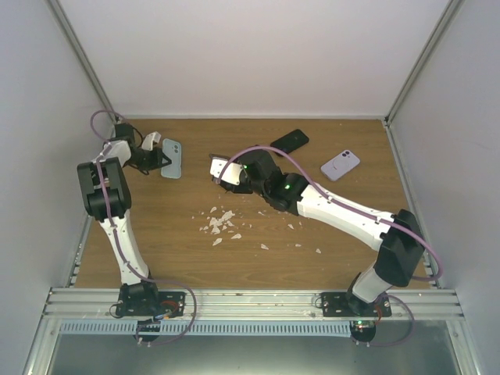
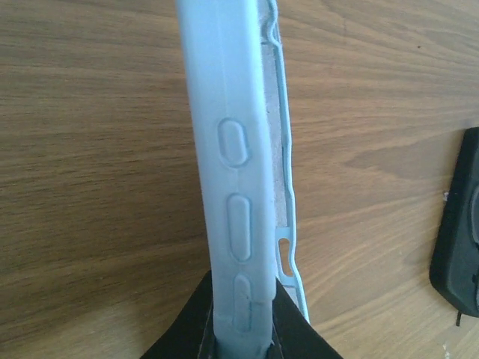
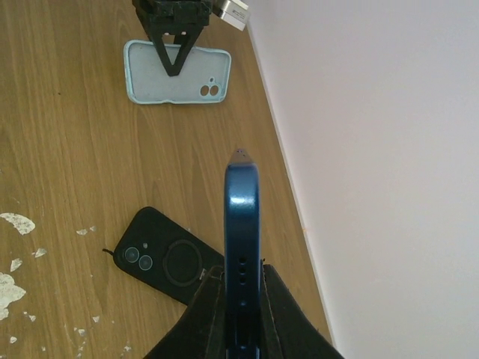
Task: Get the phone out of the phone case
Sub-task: Place the phone case at the center of the board.
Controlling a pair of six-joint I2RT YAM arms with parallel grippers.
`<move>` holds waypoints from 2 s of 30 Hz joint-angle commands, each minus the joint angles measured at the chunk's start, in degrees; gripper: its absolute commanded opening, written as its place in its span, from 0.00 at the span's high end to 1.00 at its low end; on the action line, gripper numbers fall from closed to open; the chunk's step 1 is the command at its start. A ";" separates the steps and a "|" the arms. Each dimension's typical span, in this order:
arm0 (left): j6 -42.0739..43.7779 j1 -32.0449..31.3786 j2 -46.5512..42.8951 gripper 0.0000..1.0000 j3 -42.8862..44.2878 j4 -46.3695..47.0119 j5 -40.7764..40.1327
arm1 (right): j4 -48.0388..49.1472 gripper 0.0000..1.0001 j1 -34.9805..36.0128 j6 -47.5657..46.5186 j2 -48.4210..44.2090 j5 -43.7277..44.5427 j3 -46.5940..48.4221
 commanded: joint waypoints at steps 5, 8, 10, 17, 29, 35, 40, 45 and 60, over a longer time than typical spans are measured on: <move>2.32 -0.33 3.45 1.00 2.80 1.38 -9.64 | 1.93 1.00 -0.33 1.22 0.31 -0.71 2.89; 2.20 -0.87 3.72 1.00 2.65 1.29 -8.33 | 1.92 0.99 -0.30 1.33 0.65 -0.85 3.35; 1.34 -1.46 3.54 1.00 1.95 1.27 -5.30 | 1.89 1.00 -0.32 1.41 0.79 -1.02 3.64; -3.08 -4.95 3.52 1.00 0.83 3.29 2.33 | 1.48 0.99 -0.28 1.59 1.11 -1.18 3.90; -8.47 -7.62 6.44 1.00 2.96 4.82 5.90 | 1.95 1.00 -0.26 1.33 1.34 -1.23 3.04; -8.11 -8.68 6.32 0.89 1.90 5.20 -3.35 | 1.93 0.99 -0.28 1.33 1.17 -1.32 2.60; -8.49 -8.87 4.90 0.72 0.30 5.67 -7.95 | 2.03 1.00 -0.28 1.42 1.07 -1.41 2.53; -8.47 -8.99 2.66 0.56 -1.61 5.62 -11.88 | 1.97 0.99 -0.28 1.42 0.84 -1.41 2.51; -11.11 -8.81 -10.36 0.01 -5.18 5.49 -16.47 | 3.85 0.99 -0.19 -0.37 0.01 -0.82 2.05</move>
